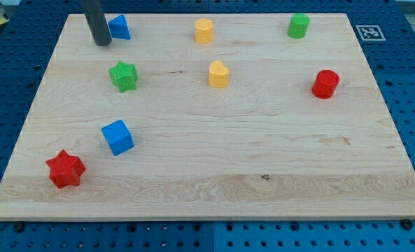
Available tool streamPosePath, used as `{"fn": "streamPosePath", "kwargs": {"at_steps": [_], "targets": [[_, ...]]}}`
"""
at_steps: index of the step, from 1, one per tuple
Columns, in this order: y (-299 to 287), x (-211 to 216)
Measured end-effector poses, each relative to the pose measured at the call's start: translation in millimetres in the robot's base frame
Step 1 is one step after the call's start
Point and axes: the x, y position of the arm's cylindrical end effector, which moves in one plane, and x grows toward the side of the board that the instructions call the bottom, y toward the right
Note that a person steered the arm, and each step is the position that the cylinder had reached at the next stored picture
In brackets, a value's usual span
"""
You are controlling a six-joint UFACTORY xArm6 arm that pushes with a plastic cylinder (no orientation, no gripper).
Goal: Move the arm towards the blue triangle
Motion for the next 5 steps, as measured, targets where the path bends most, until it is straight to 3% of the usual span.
{"fn": "streamPosePath", "kwargs": {"at_steps": [5], "targets": [[40.3,7.1]]}}
